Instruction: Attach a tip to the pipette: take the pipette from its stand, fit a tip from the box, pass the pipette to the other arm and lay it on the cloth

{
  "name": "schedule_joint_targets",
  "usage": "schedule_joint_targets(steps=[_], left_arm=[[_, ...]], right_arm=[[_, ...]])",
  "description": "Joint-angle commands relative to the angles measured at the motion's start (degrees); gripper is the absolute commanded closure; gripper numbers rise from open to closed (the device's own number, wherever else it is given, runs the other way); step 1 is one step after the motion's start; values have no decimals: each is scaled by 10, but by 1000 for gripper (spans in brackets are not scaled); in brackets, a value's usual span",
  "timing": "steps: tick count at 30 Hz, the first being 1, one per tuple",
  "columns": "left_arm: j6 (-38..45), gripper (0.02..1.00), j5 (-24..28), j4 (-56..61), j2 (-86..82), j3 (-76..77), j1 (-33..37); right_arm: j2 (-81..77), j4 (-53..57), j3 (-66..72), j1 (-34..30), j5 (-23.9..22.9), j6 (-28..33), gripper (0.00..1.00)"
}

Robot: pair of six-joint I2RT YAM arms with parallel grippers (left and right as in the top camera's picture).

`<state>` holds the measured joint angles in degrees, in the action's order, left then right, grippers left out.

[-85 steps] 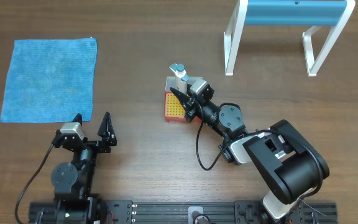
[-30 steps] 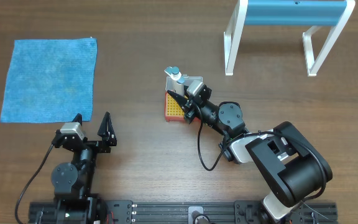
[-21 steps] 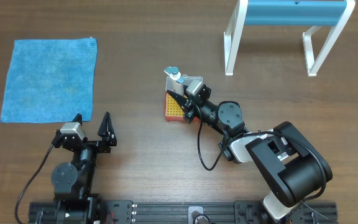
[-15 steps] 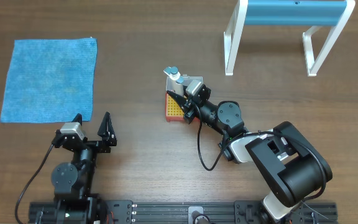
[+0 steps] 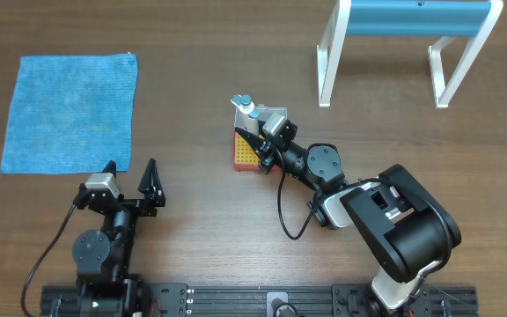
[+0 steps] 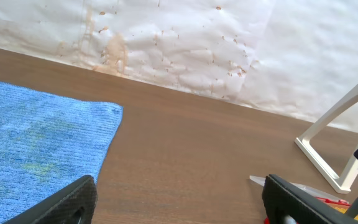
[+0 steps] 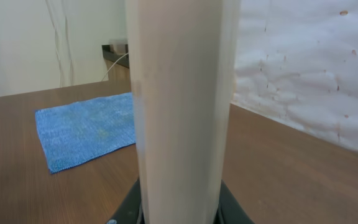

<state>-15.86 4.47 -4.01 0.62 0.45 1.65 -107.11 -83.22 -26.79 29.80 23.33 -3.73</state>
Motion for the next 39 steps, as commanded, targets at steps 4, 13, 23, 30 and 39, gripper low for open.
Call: schedule_joint_targets(steps=[4, 13, 23, 30, 39], left_arm=[[5, 159, -7, -3, -4, -1, -2], [5, 159, -7, -3, -4, -1, -2], [5, 159, -7, -3, -4, -1, -2], [5, 161, -9, -3, -4, -1, -2], [-662, 159, 326, 80, -4, -1, -1]], right_arm=[[34, 4, 7, 2, 3, 10, 921], [355, 513, -136, 17, 3, 10, 921], [413, 834, -253, 56, 3, -134, 919], [412, 830, -252, 56, 3, -228, 919], [412, 836, -252, 56, 4, -270, 917]])
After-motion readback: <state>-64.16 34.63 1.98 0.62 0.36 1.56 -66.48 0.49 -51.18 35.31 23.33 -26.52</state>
